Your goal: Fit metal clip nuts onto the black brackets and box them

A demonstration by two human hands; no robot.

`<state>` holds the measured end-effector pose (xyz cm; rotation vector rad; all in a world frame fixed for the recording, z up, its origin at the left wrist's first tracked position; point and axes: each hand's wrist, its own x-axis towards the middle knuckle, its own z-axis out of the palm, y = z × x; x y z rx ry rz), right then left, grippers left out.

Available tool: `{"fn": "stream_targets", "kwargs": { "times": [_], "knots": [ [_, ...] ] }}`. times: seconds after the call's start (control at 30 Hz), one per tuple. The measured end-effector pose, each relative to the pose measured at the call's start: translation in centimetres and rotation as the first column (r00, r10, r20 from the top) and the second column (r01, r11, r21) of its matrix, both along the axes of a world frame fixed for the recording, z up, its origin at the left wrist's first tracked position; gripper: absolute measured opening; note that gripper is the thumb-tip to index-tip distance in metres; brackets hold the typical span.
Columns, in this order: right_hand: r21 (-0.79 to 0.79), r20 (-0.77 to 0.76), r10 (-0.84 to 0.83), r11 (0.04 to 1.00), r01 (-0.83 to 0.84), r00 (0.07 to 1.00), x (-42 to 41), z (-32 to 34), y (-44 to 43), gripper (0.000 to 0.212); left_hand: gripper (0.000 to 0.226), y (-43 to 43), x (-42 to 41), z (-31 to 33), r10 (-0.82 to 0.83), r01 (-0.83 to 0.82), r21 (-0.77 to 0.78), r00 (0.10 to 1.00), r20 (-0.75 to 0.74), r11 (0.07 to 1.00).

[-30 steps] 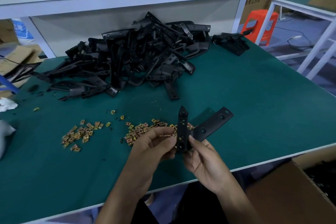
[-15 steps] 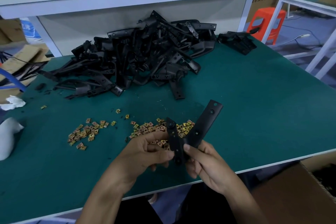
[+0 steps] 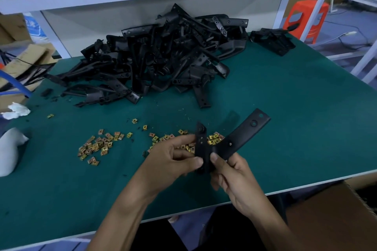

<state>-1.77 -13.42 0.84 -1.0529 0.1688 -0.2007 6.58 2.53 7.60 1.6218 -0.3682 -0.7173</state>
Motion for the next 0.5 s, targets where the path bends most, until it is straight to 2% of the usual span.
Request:
{"fn": "stream_targets", "kwargs": {
  "times": [0.1, 0.2, 0.33, 0.5],
  "knots": [
    [0.085, -0.015, -0.058, 0.995, 0.06, 0.998, 0.1, -0.2, -0.1, 0.005, 0.024, -1.2, -0.6, -0.4, 0.053, -0.052, -0.018, 0.998, 0.04, 0.998],
    [0.164, -0.043, -0.13, 0.977, 0.136, 0.991, 0.1, 0.0, 0.0, 0.027, 0.016, -2.0, -1.1, -0.9, 0.167, -0.177, 0.031, 0.965, 0.201, 0.984],
    [0.192, -0.03, -0.138, 0.971, 0.141, 0.99, 0.0, 0.2, -0.3, 0.017, 0.031, -2.7, -2.4, -1.1, 0.124, -0.276, 0.191, 0.815, 0.566, 0.942],
    [0.202, -0.047, -0.13, 0.97, 0.136, 0.99, -0.1, 0.0, -0.4, 0.023, 0.023, -3.9, -3.7, -0.9, 0.159, -0.416, 0.184, 0.665, 0.73, 0.891]
  ]
}}
